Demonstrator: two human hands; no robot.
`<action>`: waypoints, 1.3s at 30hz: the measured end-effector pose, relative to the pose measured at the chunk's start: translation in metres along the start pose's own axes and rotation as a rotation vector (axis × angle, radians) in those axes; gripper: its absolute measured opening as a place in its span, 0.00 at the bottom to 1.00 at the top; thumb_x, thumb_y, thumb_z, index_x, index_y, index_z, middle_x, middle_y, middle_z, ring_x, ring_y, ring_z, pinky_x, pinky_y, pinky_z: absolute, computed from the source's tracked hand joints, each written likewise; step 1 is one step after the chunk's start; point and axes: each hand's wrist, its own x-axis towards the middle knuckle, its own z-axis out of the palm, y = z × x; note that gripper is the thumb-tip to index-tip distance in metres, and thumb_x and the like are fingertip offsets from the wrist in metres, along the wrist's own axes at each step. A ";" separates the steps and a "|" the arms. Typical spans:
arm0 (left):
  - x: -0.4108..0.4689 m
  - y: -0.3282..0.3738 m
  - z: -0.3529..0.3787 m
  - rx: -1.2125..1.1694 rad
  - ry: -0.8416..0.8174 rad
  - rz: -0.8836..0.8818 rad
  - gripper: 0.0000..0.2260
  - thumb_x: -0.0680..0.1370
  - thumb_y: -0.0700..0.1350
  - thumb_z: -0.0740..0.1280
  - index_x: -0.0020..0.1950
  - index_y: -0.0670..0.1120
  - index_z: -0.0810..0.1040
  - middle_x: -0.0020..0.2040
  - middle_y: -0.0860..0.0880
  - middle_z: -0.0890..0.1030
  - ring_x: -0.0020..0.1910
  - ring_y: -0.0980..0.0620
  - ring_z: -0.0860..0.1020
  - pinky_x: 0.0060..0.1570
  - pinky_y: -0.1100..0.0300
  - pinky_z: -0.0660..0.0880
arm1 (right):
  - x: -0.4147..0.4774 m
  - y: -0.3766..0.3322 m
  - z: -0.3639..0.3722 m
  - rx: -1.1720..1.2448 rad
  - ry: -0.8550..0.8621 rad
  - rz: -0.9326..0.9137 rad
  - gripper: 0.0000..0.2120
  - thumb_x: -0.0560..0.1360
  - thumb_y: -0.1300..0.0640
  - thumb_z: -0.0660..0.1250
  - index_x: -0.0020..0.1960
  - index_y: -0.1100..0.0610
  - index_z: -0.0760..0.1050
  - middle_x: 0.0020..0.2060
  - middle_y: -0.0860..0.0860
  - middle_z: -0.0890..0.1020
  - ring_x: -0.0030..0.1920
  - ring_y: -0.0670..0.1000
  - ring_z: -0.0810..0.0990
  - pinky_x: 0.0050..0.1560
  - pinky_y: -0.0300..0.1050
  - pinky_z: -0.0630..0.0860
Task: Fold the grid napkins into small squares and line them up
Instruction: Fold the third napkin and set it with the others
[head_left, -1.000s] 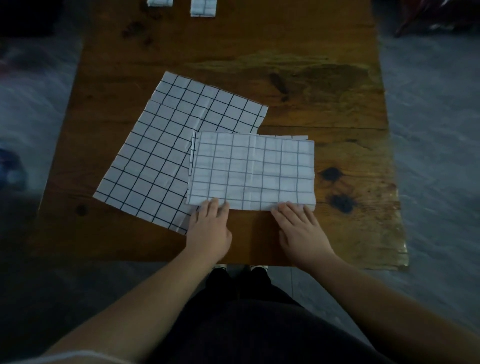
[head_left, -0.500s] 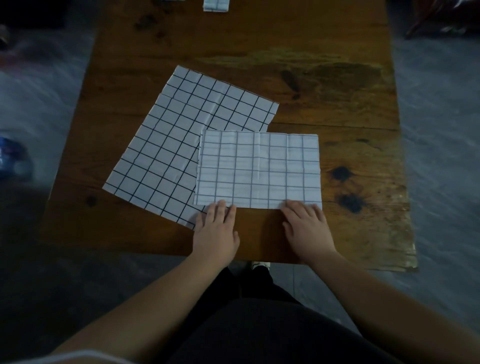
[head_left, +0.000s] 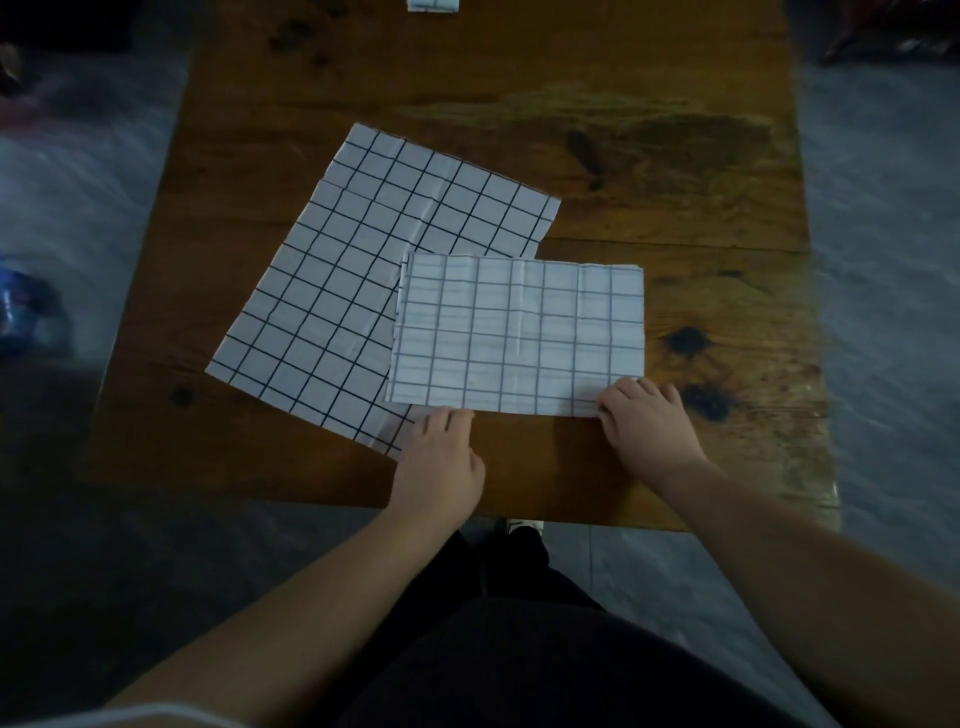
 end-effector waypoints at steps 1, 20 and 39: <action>0.000 0.006 0.001 -0.131 -0.033 -0.067 0.17 0.81 0.44 0.62 0.71 0.48 0.69 0.63 0.50 0.73 0.58 0.53 0.75 0.57 0.56 0.76 | -0.001 -0.001 0.001 0.005 0.007 0.009 0.10 0.84 0.52 0.56 0.57 0.50 0.76 0.55 0.48 0.78 0.59 0.53 0.74 0.61 0.54 0.68; 0.066 0.040 0.008 -0.840 -0.009 -0.589 0.06 0.82 0.48 0.66 0.57 0.48 0.77 0.50 0.49 0.80 0.48 0.47 0.79 0.54 0.44 0.81 | -0.069 -0.087 0.017 0.348 0.056 0.015 0.04 0.76 0.52 0.64 0.44 0.52 0.73 0.40 0.47 0.76 0.38 0.53 0.77 0.37 0.44 0.64; 0.069 0.002 -0.019 -0.449 0.133 -0.163 0.21 0.80 0.46 0.68 0.72 0.48 0.68 0.64 0.51 0.73 0.60 0.54 0.75 0.55 0.60 0.75 | -0.055 -0.036 0.027 0.203 0.044 -0.059 0.26 0.78 0.54 0.63 0.76 0.51 0.66 0.76 0.48 0.67 0.78 0.51 0.61 0.78 0.52 0.56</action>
